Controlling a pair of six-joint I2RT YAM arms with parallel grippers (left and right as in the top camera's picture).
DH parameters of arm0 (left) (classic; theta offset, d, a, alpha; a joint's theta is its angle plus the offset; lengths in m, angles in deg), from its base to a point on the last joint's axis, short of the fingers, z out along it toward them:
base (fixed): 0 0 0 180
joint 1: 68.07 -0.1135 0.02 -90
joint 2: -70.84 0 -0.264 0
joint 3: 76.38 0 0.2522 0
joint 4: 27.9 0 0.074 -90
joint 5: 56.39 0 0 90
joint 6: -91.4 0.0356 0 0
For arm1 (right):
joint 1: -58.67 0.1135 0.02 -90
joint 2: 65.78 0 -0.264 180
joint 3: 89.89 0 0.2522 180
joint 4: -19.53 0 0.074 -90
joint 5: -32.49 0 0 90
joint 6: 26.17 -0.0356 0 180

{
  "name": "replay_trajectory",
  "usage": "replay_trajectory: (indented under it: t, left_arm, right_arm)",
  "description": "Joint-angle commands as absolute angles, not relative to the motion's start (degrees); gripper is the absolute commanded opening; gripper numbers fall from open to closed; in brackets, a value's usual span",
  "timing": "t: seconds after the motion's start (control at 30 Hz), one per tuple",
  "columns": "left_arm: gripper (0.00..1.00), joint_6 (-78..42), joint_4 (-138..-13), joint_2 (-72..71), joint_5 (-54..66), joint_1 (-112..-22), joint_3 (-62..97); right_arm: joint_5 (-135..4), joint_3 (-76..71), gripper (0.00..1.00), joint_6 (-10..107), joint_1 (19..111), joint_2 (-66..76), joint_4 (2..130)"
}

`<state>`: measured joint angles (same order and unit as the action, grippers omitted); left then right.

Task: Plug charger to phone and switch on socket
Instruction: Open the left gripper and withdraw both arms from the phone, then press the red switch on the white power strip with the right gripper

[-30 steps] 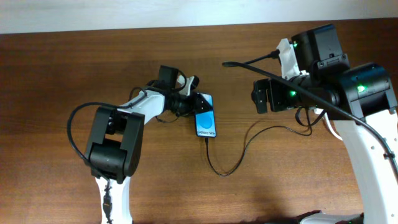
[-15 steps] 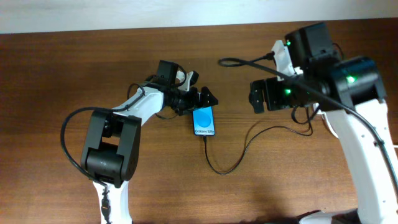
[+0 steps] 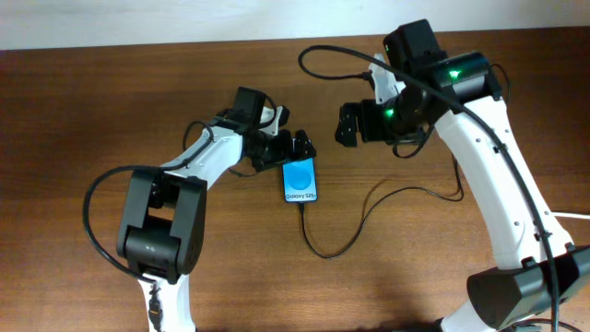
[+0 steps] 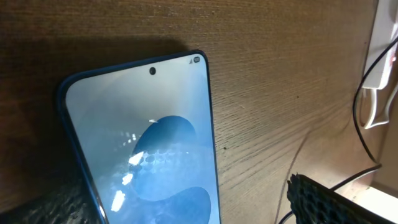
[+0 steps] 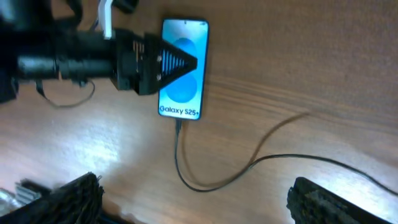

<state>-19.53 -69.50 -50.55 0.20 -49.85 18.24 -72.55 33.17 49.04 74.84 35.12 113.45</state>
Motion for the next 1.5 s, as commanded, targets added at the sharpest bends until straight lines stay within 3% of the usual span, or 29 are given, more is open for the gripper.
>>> replay_trajectory:
  t: [0.0, 0.2, 0.37, 0.5, 0.53, 0.6, 0.7, 0.8, 0.97, 1.13, 1.27, 1.47]
  left_arm:
    - [0.99, -16.6, -68.7, -55.8, 10.5, -48.7, 14.9]
    - [1.00, -15.6, -67.0, -55.8, 11.9, -47.6, 15.0]
    - [0.99, -15.6, -80.2, -50.2, 24.3, -52.1, 24.5]
    - [1.00, -15.6, -90.2, -32.4, 33.6, -53.0, 30.2]
    - [1.00, -15.6, -91.5, -28.4, 34.6, -52.9, 30.2]
    - [1.00, -15.6, -95.0, -20.7, 38.2, -52.3, 30.2]
    - [1.00, -15.7, -104.6, -5.5, 45.6, -49.9, 30.2]
    - [0.99, -15.7, -111.3, 8.2, 49.1, -48.1, 30.2]
    - [0.99, -15.7, -119.3, 26.1, 49.1, -48.1, 30.2]
    - [1.00, -15.6, -138.4, 38.2, 49.1, -48.1, 30.1]
    - [0.99, -15.7, -138.3, 44.5, 49.1, -48.6, 29.7]
    - [0.99, -15.7, -138.3, 53.7, 49.1, -56.5, 29.7]
  right_arm:
    - [-61.6, 33.8, 0.98, 34.4, 74.7, 34.7, 113.8]
    - [-38.6, 33.8, 0.99, 17.9, 73.2, 28.6, 119.6]
    - [-35.4, 33.8, 0.96, 17.0, 59.4, 25.9, 125.4]
    - [-37.8, 33.8, 0.27, 17.0, 44.5, 28.3, 123.2]
    - [-37.8, 33.8, 0.13, 17.0, 42.0, 29.1, 122.3]
    - [-38.0, 33.8, 0.04, 17.0, 37.7, 31.7, 120.6]
    - [-42.9, 33.8, 0.04, 17.6, 33.8, 38.4, 116.2]
    - [-56.4, 33.8, 0.04, 29.0, 32.4, 46.3, 107.1]
    - [-63.3, 33.8, 0.04, 29.9, 32.5, 52.9, 99.4]
    - [-64.6, 34.2, 0.04, 30.0, 34.2, 53.6, 92.2]
    - [-64.1, 38.0, 0.04, 30.6, 35.8, 53.8, 90.8]
    - [-61.1, 38.7, 0.04, 29.6, 35.8, 59.4, 91.0]
